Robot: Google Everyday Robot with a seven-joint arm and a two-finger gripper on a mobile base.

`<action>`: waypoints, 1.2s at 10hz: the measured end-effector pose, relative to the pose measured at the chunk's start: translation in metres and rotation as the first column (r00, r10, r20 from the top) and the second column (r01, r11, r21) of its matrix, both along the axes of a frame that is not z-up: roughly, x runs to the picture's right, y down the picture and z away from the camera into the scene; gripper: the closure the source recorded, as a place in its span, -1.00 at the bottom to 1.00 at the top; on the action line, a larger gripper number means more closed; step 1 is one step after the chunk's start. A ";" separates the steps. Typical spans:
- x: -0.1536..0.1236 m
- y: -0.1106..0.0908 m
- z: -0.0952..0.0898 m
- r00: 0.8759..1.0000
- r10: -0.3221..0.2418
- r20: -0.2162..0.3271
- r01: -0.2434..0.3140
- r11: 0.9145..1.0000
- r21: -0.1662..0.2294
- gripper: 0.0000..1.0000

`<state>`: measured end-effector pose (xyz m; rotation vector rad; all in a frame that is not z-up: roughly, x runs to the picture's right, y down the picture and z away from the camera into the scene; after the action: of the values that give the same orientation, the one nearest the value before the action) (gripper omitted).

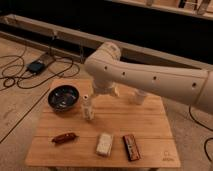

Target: Drag the ceramic bowl in a circle

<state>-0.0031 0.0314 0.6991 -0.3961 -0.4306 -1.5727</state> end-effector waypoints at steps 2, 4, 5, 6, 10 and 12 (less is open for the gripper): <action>0.003 -0.024 0.028 1.000 -0.009 0.002 0.009 1.000 0.017 -0.60; 0.004 -0.037 0.049 1.000 -0.012 0.004 0.012 1.000 0.022 -0.60; -0.002 -0.044 0.065 1.000 -0.006 0.018 0.006 1.000 0.026 -0.60; -0.012 -0.046 0.085 0.999 -0.001 0.039 0.000 1.000 0.026 -0.60; -0.045 -0.032 0.139 0.993 0.021 0.112 -0.023 0.999 0.024 -0.60; -0.061 -0.017 0.160 0.989 0.016 0.144 -0.017 1.000 0.007 -0.60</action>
<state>-0.0640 0.0143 0.8593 -0.2727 -0.5369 -1.5918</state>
